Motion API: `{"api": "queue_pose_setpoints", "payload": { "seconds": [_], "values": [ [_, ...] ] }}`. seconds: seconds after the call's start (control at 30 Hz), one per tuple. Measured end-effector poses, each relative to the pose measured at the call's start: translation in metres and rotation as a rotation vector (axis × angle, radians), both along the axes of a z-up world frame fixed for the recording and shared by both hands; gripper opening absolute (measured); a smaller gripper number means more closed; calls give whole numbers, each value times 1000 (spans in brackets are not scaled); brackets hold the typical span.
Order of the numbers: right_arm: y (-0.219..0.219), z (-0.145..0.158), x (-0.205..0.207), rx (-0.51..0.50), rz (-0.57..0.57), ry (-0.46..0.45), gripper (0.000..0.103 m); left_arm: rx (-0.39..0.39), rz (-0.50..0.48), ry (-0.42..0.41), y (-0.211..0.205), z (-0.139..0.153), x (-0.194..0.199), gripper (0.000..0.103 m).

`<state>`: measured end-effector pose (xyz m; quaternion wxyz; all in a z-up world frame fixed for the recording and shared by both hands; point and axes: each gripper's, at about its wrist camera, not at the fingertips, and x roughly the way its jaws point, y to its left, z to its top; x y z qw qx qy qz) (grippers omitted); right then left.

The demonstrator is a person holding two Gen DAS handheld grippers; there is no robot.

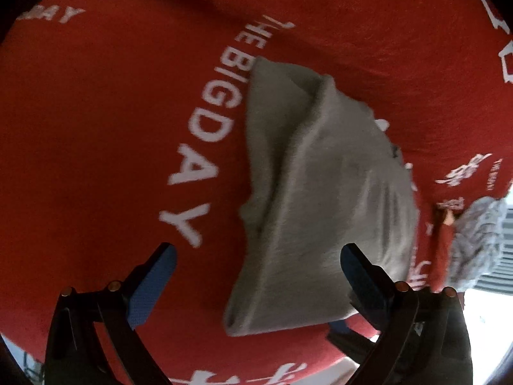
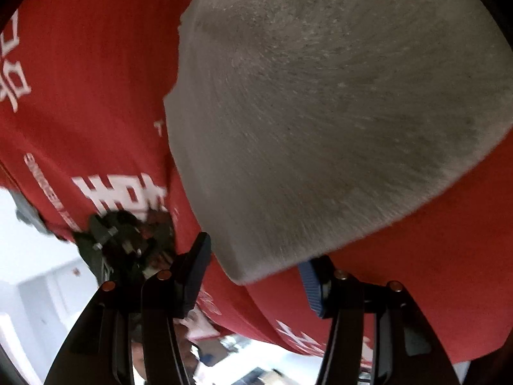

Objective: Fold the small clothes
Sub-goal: 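Grasp the folded sweatshirt with both grippers and lift it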

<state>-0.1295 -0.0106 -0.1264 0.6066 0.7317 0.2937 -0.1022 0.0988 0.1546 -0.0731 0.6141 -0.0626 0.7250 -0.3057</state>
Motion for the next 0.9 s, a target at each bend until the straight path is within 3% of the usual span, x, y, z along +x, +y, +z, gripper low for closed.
{"api": "queue_pose_setpoints", "payload": {
  "seconds": [0.03, 0.07, 0.1, 0.13, 0.43, 0.63, 0.7, 0.83, 0.9],
  "values": [
    [-1, -1, 3, 10, -12, -7, 57, -20, -2, 18, -3, -2, 1, 102],
    [-1, -2, 7, 30, -15, -10, 46, -39, -3, 34, -6, -4, 0, 102],
    [-2, -5, 11, 56, -11, -12, 14, -60, -2, 51, -9, -5, 1, 102],
    [-4, -7, 12, 76, -13, -20, 8, -81, -1, 70, -13, -7, 3, 102],
    [-23, 44, 15, 8, 45, -197, 8, -244, 43, 255, -57, -30, 23, 102],
    [-27, 56, 19, -26, 74, -210, 8, -279, -69, 259, -102, -22, 8, 102],
    [-26, 54, 19, -31, 88, -200, 8, -254, -113, 221, -117, -19, -1, 91],
    [-20, 46, 22, -55, 179, -116, 8, -174, -148, 164, -122, -21, -4, 59],
    [-18, 43, 24, -66, 246, -52, 12, -129, -163, 153, -119, -25, -4, 52]
  ]
}}
